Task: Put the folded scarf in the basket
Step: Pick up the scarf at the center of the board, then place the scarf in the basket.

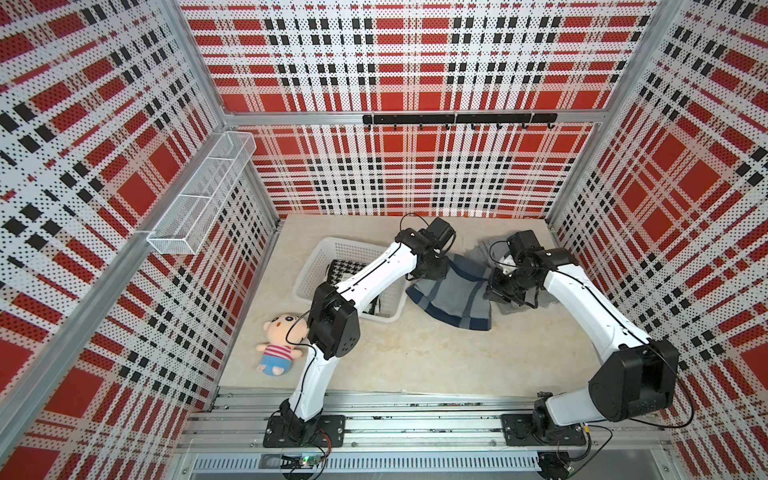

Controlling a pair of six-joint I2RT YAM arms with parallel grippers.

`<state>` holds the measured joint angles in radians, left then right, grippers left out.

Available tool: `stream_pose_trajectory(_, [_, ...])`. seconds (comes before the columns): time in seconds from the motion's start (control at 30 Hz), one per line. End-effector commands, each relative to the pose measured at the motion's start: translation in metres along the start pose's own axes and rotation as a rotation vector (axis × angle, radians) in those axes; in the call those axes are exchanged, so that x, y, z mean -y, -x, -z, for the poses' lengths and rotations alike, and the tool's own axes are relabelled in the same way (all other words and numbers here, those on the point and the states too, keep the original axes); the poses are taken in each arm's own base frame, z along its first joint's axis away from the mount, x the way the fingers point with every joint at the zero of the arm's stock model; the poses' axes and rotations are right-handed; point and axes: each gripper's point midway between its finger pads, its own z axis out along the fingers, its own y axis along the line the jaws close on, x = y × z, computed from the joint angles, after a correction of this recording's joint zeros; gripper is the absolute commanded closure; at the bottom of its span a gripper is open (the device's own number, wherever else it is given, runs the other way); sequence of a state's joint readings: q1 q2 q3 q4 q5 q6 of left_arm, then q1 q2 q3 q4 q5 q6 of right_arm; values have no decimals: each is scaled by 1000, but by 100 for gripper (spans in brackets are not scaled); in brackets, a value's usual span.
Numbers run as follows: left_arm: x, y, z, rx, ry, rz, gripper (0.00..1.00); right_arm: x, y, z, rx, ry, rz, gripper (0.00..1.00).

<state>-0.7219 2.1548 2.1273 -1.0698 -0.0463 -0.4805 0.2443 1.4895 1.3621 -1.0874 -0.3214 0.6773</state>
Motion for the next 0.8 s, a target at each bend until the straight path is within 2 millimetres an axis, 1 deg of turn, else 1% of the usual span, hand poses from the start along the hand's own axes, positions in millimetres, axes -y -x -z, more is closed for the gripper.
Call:
stream_pose_trajectory(0.0, [-40,32,53,112,68,78,100,-34,3,1,-19,59,66,100])
stream_pose_trajectory(0.23, [-104,44,82,154,189,170,100,-97,19,-10,-27,161,160,100])
stream_pose_trajectory(0.3, [-122,45,92,168,231,198,100,-119,21,-14,-41,207,197,100])
stream_pose_trajectory(0.47, [-162,40,104,186,342,245,100,-164,20,-41,-107,275,278,100])
stream_pose_trajectory(0.6, [-192,34,104,184,417,274,100,-199,12,-65,-166,318,321,100])
stream_pose_trajectory(0.67, [-207,29,105,183,471,277,100,-213,8,-76,-182,335,341,100])
stream_pose_trajectory(0.77, [-232,24,114,210,564,284,100,-228,-1,-92,-213,353,365,100])
